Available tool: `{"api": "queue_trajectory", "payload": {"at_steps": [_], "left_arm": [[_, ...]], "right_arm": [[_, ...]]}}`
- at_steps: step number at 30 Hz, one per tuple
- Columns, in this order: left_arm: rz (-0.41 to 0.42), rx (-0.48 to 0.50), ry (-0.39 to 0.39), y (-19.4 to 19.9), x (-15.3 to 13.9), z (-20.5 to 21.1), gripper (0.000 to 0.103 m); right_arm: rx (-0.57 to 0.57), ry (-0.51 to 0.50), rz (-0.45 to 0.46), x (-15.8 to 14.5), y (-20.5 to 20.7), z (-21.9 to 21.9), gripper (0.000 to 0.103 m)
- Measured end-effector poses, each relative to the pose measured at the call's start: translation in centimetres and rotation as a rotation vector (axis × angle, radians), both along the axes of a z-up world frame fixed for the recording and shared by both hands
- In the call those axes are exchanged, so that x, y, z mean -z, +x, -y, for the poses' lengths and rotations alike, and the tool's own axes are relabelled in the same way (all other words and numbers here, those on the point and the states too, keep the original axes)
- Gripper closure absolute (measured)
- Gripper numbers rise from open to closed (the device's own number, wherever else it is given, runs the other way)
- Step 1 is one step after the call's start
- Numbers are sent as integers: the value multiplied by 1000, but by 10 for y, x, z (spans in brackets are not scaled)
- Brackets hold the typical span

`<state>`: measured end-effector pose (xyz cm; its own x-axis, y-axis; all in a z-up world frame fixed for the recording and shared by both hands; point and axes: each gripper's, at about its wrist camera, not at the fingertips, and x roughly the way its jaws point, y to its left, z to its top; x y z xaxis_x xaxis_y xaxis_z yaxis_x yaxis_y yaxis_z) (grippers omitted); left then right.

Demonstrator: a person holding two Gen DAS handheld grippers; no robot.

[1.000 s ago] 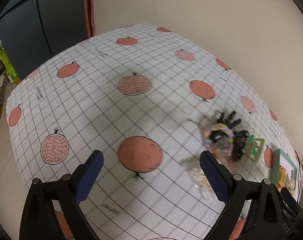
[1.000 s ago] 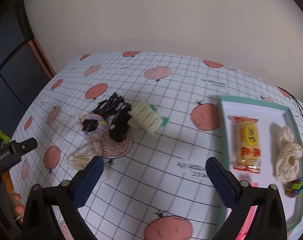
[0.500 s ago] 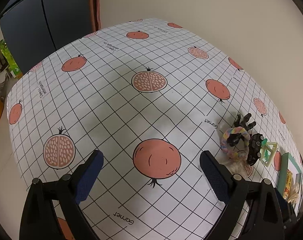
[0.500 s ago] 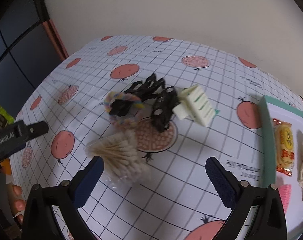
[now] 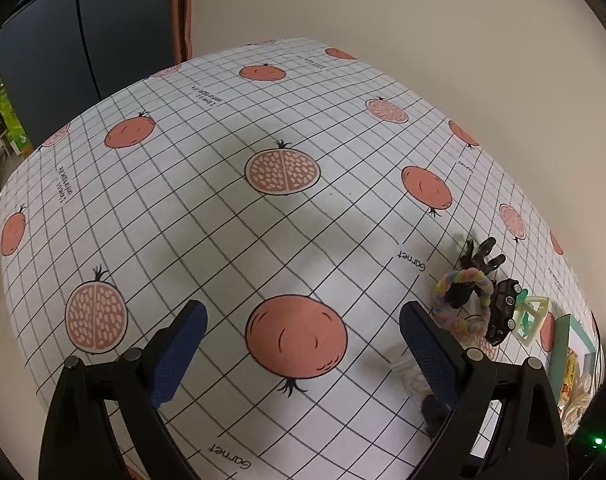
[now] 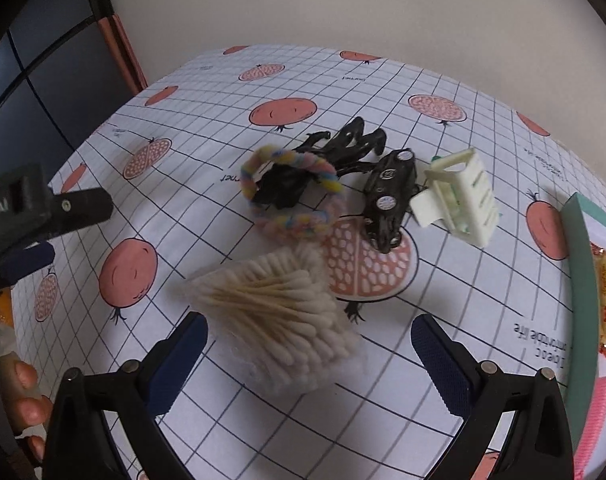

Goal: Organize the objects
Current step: 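Move the left tool to the rainbow hair tie while the right tool reaches the cotton swab bag, then close the left tool on the rainbow hair tie while the right tool grasps the cotton swab bag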

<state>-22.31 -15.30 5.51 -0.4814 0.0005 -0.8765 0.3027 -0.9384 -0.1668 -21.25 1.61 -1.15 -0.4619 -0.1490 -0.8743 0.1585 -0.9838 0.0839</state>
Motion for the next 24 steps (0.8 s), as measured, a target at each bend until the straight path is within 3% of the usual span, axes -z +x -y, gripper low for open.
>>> {"api": "queue_trajectory", "payload": {"at_steps": [13,19,24], "left_arm": [[-17,67,-10,-18,8,-23,6],[-22,127,4,-27,14,-44,6],[-27,163,33,-35,19,-59,6]], "right_arm": [[28,25,2,8,-11,-13,8],[25,39,-6,8,-14,-17,16],[35,38,-14,6,-16,-22,30]]}}
